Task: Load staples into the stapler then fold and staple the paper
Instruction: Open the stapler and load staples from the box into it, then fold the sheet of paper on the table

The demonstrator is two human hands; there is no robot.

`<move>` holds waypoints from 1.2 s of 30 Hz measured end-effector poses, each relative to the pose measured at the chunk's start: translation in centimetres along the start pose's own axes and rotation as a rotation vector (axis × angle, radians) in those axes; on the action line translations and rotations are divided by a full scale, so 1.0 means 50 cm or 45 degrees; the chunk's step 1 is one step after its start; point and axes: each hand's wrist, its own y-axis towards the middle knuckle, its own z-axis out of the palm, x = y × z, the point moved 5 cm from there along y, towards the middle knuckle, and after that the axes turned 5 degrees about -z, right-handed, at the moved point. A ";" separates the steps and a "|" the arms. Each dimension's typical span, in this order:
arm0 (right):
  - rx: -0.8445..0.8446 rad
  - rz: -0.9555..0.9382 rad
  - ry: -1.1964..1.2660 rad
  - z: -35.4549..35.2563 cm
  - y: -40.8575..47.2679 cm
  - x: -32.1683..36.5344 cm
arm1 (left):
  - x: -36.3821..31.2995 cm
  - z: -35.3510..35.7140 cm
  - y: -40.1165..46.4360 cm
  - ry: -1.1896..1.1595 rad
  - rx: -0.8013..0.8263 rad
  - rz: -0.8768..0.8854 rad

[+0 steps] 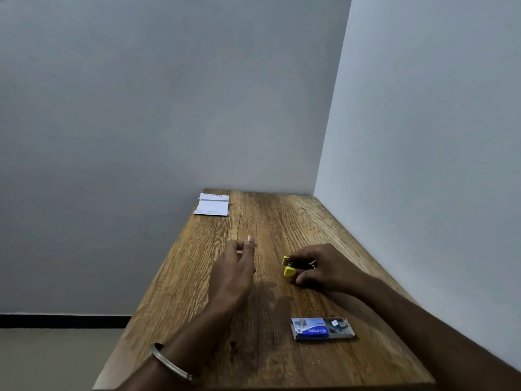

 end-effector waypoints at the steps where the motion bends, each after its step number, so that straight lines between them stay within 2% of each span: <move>1: -0.019 0.008 0.000 0.001 0.001 -0.003 | -0.001 0.000 -0.001 0.012 -0.004 0.004; 19: 0.074 0.045 -0.052 0.020 -0.013 -0.015 | -0.005 0.001 -0.008 0.126 0.020 -0.001; 21: 0.042 0.045 -0.035 0.010 -0.016 -0.007 | -0.004 0.001 -0.010 0.102 0.047 -0.028; 24: -0.131 0.019 -0.001 -0.018 -0.011 0.014 | -0.002 -0.012 -0.003 0.099 0.124 -0.046; 28: -0.221 -0.019 0.003 -0.035 0.037 0.047 | -0.004 -0.070 0.043 0.264 0.230 0.009; 36: -0.113 -0.111 -0.302 0.038 0.261 0.110 | 0.003 -0.186 0.219 0.918 -0.042 0.250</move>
